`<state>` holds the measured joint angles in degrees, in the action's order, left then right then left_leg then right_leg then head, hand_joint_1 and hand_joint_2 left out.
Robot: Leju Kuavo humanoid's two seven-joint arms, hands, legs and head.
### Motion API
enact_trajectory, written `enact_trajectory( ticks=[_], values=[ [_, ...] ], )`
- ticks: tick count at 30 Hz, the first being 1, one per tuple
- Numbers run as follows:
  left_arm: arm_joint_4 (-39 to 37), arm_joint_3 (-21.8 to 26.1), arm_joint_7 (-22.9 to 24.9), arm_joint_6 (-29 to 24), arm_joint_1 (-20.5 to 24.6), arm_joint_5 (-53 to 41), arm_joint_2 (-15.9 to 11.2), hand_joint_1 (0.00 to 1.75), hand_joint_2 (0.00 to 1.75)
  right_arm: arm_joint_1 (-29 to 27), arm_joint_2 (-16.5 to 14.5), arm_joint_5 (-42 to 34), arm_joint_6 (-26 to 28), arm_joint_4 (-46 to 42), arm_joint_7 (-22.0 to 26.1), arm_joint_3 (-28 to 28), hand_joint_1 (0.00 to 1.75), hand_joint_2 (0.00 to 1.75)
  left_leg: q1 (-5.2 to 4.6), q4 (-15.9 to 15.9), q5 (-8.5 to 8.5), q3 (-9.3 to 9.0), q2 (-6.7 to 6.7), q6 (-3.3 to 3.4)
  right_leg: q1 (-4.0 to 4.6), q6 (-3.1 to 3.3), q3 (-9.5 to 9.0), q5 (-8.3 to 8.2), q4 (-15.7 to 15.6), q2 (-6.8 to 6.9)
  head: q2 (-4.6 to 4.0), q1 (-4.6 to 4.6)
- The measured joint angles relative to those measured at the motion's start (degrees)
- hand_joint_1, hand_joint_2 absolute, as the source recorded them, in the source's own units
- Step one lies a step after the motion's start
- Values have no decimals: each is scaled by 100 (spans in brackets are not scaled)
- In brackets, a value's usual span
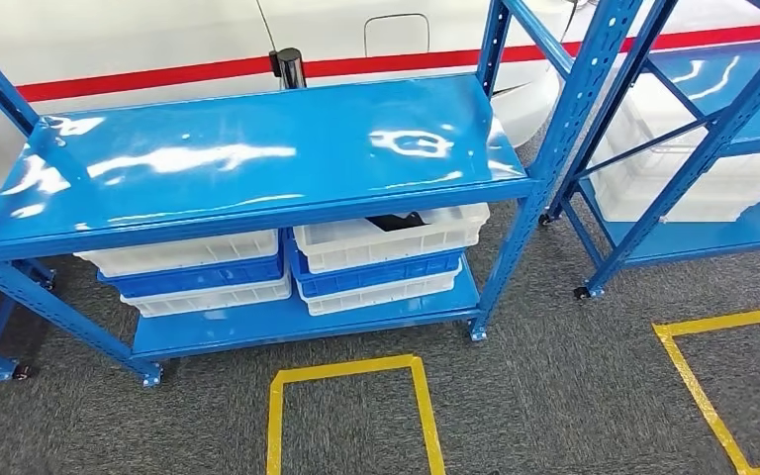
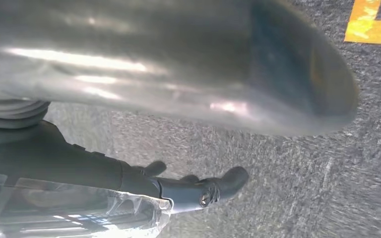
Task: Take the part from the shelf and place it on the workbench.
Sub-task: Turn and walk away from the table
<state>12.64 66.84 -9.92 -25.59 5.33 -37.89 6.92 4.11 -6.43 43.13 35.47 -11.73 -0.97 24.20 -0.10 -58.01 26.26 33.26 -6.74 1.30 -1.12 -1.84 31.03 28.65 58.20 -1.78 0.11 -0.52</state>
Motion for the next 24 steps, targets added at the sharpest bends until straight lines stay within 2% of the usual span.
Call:
enact_trajectory(
  ticks=[1,2,3,4,5,6,7,8,9,11,12,13,15,19,21,24],
  values=[
    [-1,0,0,-3,-11,-2,-3,0,0,9,1,1,0,-1,5,1,0,0,6,-20,14,13,50,-27,-11,43,-19,-10,-7,37,0,-1],
    [-1,0,0,-6,-17,-3,-5,0,0,11,-1,4,2,-1,13,3,0,0,12,-113,74,54,162,-58,-28,84,-33,-19,-13,79,0,8],
    [-2,0,0,-9,-16,-4,-8,0,0,6,-3,11,7,-1,21,4,0,0,17,-317,198,151,309,-88,-41,120,-41,-22,-20,123,0,15],
    [-3,0,0,-10,-11,-6,-7,0,0,-4,-2,21,13,-1,23,5,0,0,24,-628,372,302,467,-121,-28,146,-45,-16,-21,167,0,25],
    [-3,0,0,-11,-5,-11,-8,0,0,-15,-3,32,22,0,17,7,0,0,37,-1012,561,500,565,-151,-18,168,-47,-7,-21,214,0,32],
    [-4,0,0,-11,-3,-19,-8,0,0,-25,-1,42,29,1,5,10,0,0,53,-1369,701,691,607,-174,-8,180,-46,0,-20,256,0,31],
    [-4,1,0,-11,-6,-26,-7,0,0,-29,2,50,36,1,-7,15,0,0,65,-1580,740,814,625,-185,-1,186,-45,6,-20,294,0,32],
    [-4,1,0,-10,-12,-35,-5,0,0,-28,5,54,39,1,-15,20,0,0,73,-1589,671,834,636,-184,3,191,-48,11,-19,322,0,32],
    [-4,2,-1,-9,-16,-39,-7,0,0,-24,5,56,41,1,-17,26,0,0,76,-1364,503,729,644,-167,7,189,-57,18,-19,339,0,33],
    [-3,2,-4,-1,-14,-45,-14,0,0,-18,-2,51,42,1,-17,36,0,0,56,-584,139,325,690,-92,24,173,-84,35,-20,361,0,32],
    [-3,2,-8,5,-8,-47,-18,0,0,-16,-7,43,44,0,-17,41,0,0,35,-273,37,166,715,-51,37,152,-94,47,-21,368,0,31],
    [-3,2,-13,11,-2,-51,-21,0,0,-16,-11,34,46,0,-17,46,0,0,13,-101,5,77,734,-14,45,130,-101,57,-24,375,0,30],
    [-3,2,-23,20,4,-56,-27,0,0,-16,-19,15,50,0,-16,58,0,0,-27,-27,12,48,724,35,47,71,-122,67,-59,396,0,30],
    [-3,2,-40,55,0,-57,-19,0,0,-19,-23,-13,51,-1,-4,101,0,0,-39,107,-76,-48,683,-53,91,105,-163,52,-176,419,0,16],
    [-3,2,-49,92,-1,-56,-17,0,0,-15,-21,-27,48,-1,2,121,0,0,-69,102,-56,-54,678,-14,84,93,-185,51,-187,421,0,13],
    [-4,2,-65,138,-1,-50,-13,0,131,-24,-20,-39,39,-1,17,143,0,0,-98,99,-43,-56,678,14,69,76,-197,48,-203,419,0,13]
  ],
)
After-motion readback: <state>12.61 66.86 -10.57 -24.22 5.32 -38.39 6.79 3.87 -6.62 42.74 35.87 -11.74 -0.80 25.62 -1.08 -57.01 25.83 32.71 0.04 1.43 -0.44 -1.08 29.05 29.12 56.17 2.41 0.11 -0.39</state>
